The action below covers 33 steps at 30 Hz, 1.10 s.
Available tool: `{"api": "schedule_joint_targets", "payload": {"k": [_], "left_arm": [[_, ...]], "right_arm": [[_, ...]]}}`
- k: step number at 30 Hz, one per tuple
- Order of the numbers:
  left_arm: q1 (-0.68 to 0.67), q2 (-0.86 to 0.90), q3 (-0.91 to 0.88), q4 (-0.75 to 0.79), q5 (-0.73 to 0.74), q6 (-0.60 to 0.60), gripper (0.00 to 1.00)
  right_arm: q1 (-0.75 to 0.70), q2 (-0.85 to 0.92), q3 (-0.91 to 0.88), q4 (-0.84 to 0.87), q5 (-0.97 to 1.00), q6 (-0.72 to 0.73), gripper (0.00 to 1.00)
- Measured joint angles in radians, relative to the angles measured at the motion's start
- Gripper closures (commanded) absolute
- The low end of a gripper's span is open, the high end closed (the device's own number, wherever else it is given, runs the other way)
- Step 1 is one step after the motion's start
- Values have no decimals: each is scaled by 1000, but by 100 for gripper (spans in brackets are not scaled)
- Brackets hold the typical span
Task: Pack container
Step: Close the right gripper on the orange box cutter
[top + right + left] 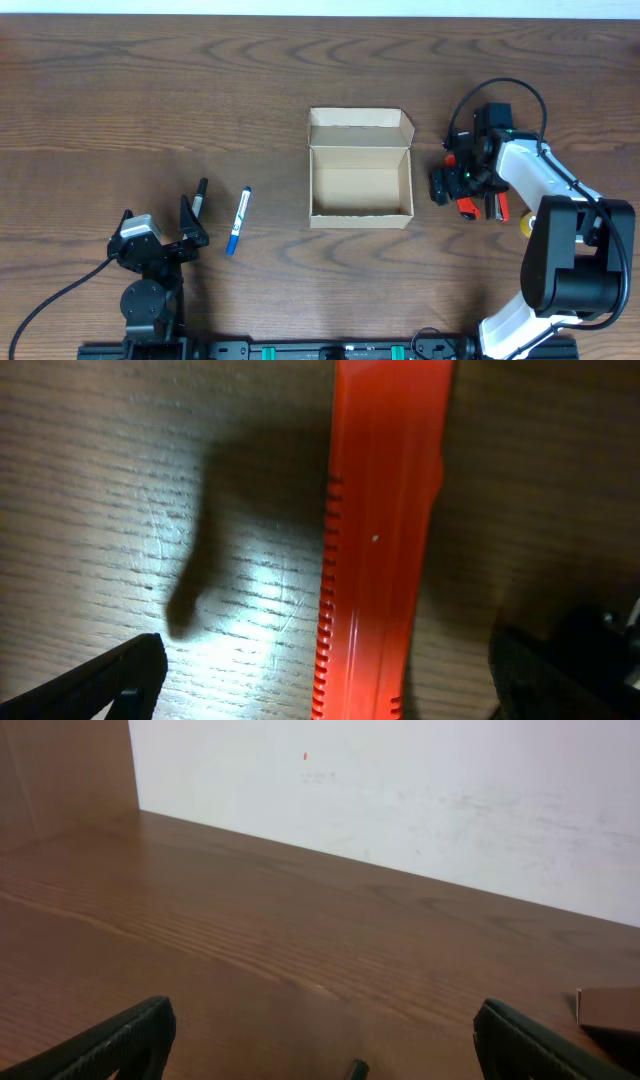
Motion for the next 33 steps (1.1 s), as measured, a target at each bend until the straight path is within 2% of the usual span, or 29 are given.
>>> {"api": "schedule_joint_targets", "payload": {"k": [9, 12, 15, 16, 19, 20, 24, 26, 33], "left_arm": [[0, 0, 0, 0, 0, 0, 4], [0, 0, 0, 0, 0, 0, 5], [0, 0, 0, 0, 0, 0, 4], [0, 0, 0, 0, 0, 0, 5], [0, 0, 0, 0, 0, 0, 5], [0, 0, 0, 0, 0, 0, 5], [0, 0, 0, 0, 0, 0, 4], [0, 0, 0, 0, 0, 0, 4], [0, 0, 0, 0, 0, 0, 5]], "right_arm": [[0, 0, -6, 12, 1, 12, 11], [0, 0, -8, 20, 0, 14, 25], [0, 0, -10, 25, 0, 21, 48], [0, 0, -12, 27, 1, 21, 52], [0, 0, -13, 31, 0, 27, 53], [0, 0, -13, 33, 0, 27, 56], [0, 0, -13, 51, 0, 31, 85], [0, 0, -13, 58, -1, 34, 96], [0, -1, -13, 85, -6, 46, 99]]}}
